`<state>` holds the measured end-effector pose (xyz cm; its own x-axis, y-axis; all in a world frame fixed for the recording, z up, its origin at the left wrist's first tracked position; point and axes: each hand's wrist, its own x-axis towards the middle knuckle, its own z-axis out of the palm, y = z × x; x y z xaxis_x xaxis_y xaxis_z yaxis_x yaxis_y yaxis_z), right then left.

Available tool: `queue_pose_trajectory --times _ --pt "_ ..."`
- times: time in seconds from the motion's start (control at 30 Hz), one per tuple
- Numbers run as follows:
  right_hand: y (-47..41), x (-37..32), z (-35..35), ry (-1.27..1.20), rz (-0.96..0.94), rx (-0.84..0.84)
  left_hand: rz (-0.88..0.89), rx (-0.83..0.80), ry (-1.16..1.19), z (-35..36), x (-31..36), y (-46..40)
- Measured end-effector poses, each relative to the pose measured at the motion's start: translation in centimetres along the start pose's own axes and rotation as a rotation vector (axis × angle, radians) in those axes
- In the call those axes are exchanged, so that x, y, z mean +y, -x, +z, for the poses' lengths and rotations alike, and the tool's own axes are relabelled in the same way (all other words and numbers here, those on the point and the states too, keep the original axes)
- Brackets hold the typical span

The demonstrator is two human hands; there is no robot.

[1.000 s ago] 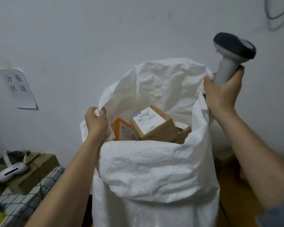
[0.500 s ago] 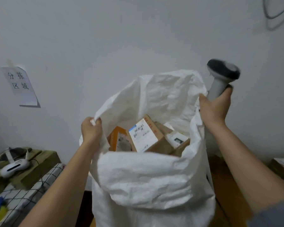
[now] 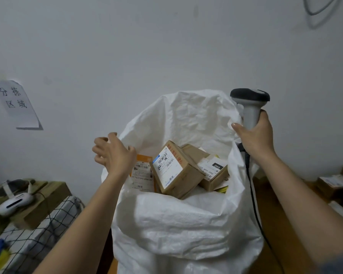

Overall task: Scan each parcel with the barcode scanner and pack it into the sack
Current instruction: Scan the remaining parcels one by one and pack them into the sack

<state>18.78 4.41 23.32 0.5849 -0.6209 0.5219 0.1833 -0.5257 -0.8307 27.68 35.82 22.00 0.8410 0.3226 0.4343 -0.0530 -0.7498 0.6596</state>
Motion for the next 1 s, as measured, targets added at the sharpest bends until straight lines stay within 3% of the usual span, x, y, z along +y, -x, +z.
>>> queue_pose_trajectory --times 0.47,0.77,0.87,1.0 --pt "2.4 -0.4 -8.2 -0.058 0.037 -0.002 0.315 -0.075 0.094 -0.3 8.6 7.8" --pt "2.7 5.5 -22.8 0.07 0.052 -0.017 0.499 -0.091 0.186 3.6 21.0 21.7" --pt "3.0 8.8 -28.4 0.087 0.086 -0.012 0.543 -0.211 0.092 6.9 23.5 27.3" --pt "3.2 12.0 -33.5 0.108 0.136 0.002 0.551 -0.368 -0.309 10.6 23.7 32.0"
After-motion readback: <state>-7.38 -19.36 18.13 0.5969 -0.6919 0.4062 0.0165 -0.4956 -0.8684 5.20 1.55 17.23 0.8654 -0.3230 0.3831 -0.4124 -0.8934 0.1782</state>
